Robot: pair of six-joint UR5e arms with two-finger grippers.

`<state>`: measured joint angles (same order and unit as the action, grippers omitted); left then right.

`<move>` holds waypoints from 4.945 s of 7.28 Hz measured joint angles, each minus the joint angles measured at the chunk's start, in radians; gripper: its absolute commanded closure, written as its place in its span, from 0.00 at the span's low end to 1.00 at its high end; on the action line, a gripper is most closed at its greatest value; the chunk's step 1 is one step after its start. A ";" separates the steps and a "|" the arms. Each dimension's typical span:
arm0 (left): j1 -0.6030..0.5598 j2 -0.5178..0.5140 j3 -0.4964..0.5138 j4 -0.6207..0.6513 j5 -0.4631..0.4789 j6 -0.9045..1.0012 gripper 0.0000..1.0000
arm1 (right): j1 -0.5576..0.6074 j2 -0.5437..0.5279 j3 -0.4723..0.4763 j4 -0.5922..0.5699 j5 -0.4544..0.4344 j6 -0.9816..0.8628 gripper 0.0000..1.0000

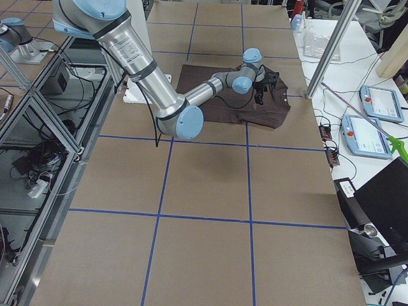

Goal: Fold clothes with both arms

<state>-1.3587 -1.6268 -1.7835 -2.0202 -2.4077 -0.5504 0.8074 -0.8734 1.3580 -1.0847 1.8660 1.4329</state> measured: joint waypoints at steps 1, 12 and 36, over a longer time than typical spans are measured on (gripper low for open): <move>0.098 -0.104 0.075 -0.007 0.023 -0.120 0.03 | 0.033 -0.076 0.089 0.001 0.057 -0.002 0.00; 0.483 -0.577 0.609 -0.074 0.442 -0.550 0.29 | 0.106 -0.368 0.384 0.002 0.168 -0.057 0.00; 0.566 -0.812 0.735 -0.090 0.426 -0.794 0.89 | 0.092 -0.363 0.376 0.001 0.153 -0.054 0.00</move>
<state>-0.7924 -2.4383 -1.0484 -2.1100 -1.9814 -1.3447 0.8990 -1.2369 1.7340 -1.0838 2.0187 1.3792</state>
